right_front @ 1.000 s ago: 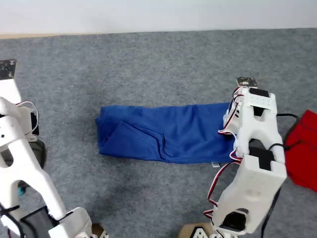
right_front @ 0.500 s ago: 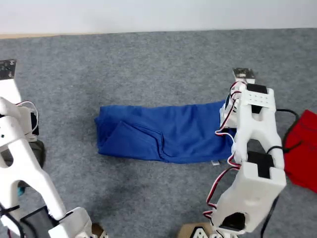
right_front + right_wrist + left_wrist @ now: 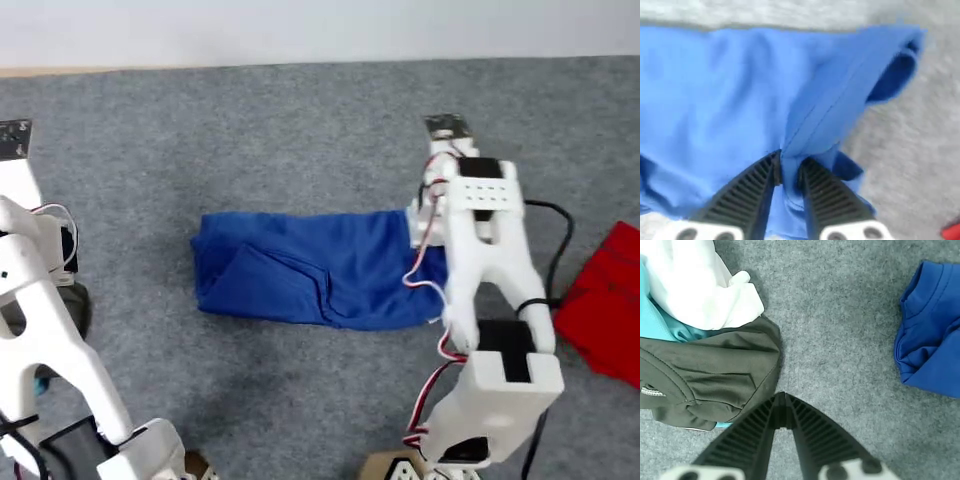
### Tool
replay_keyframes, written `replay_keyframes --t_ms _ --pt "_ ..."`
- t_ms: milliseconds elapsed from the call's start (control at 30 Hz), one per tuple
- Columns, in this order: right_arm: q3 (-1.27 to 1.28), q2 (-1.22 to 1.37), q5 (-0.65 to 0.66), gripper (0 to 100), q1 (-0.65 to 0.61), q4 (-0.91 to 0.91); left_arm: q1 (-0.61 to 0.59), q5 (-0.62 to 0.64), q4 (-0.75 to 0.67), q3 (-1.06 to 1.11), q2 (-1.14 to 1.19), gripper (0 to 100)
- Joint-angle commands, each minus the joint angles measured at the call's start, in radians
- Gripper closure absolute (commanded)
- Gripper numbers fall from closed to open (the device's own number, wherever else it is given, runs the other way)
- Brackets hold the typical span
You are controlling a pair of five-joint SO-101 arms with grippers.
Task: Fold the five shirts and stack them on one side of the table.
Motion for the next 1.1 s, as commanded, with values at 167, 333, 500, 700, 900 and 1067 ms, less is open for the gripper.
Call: replay_keyframes --t_ms 167,333,500,700,900,1067 --pt "-0.032 -0.067 -0.009 98.9 -0.206 0.004 0.005 0.006 0.023 -0.007 -0.044 100" --pt "-0.068 -0.070 -0.008 98.9 -0.275 0.008 0.005 0.008 0.023 -0.007 -0.046 100" --pt "-0.130 -0.068 -0.008 98.9 -0.369 0.010 0.005 0.005 0.023 -0.007 -0.046 100" --pt "-0.222 -0.061 -0.008 98.9 -0.475 0.004 -0.002 0.005 0.025 -0.007 -0.046 100" --pt "-0.301 0.007 -0.005 98.9 -0.591 -0.025 0.003 0.005 0.025 -0.007 -0.046 100" --pt "-0.445 0.185 -0.002 98.9 -0.648 -0.019 0.003 0.005 0.025 -0.007 -0.046 100"
